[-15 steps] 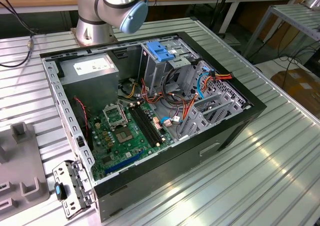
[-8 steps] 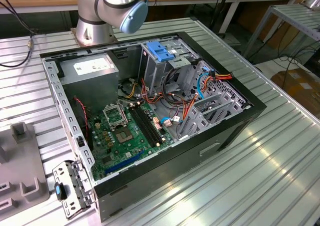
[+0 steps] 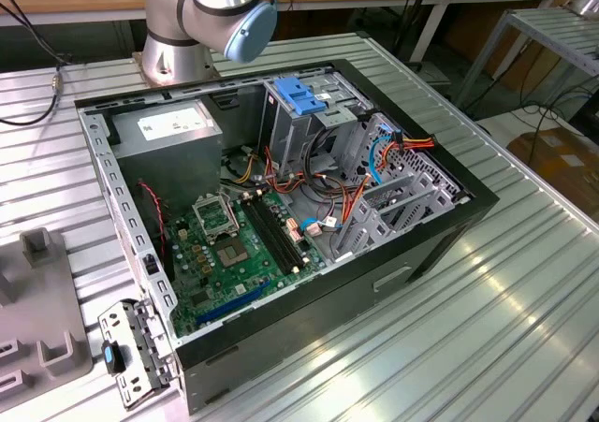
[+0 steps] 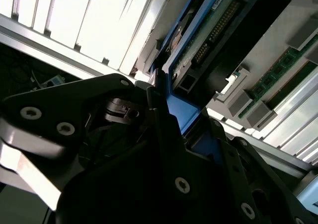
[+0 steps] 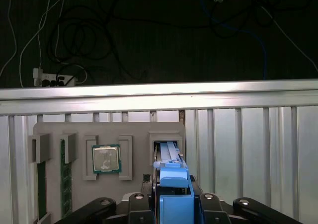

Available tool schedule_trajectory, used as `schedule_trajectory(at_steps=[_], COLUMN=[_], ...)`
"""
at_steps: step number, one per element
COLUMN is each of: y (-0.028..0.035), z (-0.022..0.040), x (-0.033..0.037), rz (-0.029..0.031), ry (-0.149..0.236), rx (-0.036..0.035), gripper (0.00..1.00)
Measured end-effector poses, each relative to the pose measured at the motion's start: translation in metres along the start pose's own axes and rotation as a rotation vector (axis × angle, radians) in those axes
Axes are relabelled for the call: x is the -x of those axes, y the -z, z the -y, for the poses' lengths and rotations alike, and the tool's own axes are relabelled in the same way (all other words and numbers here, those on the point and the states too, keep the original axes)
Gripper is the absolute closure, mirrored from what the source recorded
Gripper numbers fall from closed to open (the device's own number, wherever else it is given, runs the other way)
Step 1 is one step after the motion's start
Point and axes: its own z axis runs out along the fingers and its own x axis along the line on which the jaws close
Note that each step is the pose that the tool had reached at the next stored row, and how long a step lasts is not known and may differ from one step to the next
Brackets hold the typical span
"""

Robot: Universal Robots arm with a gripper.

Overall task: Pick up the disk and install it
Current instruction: 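Pick up the disk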

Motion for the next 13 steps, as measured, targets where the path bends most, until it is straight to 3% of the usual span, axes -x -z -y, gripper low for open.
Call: schedule_trajectory(at_steps=[8, 10, 12, 13], y=[0.0084, 0.0154, 0.0186, 0.0349], z=[0.0000, -0.0001, -0.0001, -0.0002], x=[0.0000, 0.0000, 0.0000, 0.0001], rz=[0.0000, -0.0001, -0.0001, 0.0020], ry=[0.000, 0.000, 0.000, 0.000], rx=[-0.0001, 0.0001, 0.0000, 0.0001], gripper=[0.63, 0.63, 0.63, 0.63])
